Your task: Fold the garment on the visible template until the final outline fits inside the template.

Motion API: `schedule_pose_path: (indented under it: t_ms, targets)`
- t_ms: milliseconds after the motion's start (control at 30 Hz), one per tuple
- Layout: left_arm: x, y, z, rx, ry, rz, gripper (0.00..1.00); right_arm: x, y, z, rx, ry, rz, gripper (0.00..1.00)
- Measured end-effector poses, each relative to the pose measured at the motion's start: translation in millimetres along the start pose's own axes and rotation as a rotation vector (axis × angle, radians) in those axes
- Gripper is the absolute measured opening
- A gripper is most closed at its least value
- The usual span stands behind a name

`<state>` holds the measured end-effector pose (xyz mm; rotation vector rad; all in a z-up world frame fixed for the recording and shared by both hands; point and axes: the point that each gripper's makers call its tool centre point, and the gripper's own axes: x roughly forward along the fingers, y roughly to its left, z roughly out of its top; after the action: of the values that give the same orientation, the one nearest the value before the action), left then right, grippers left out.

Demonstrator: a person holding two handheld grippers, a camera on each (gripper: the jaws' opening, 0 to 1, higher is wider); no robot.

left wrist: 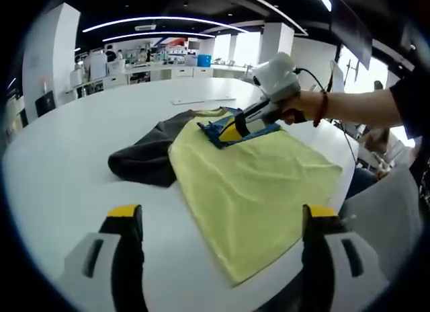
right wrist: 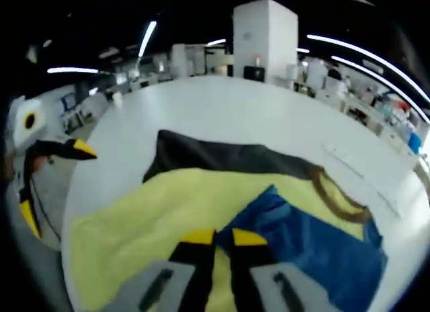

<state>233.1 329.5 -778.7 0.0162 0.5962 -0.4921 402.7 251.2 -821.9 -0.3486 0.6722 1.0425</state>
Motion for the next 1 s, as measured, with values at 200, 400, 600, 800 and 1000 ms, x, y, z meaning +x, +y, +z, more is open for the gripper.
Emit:
schedule_pose_path:
  t_ms: [200,400,600,800,1000]
  targets:
    - [1,-1.8,-0.6,0.007,0.006,-0.002,0.97,-9,-8,6.1,0.014,-0.028,-0.043,0.1]
    - [0,-3.5,1.7,0.032,-0.002,-0.005,0.99,-18,-27,-0.5,0.105,-0.015,-0.154,0.19]
    - [-1,-4.8,9.2,0.041,-0.039,-0.012,0.99,-17,-24,-16.8,0.271,0.002,-0.171,0.23]
    - [-2,-11.5,17.2,0.048,-0.07,-0.032,0.99,-4,-22,-19.2,0.375,0.001,-0.162,0.17]
    - [-2,-12.2,17.4,0.047,-0.064,-0.03,0.99,1,-22,-23.2,0.474,-0.012,-0.175,0.05]
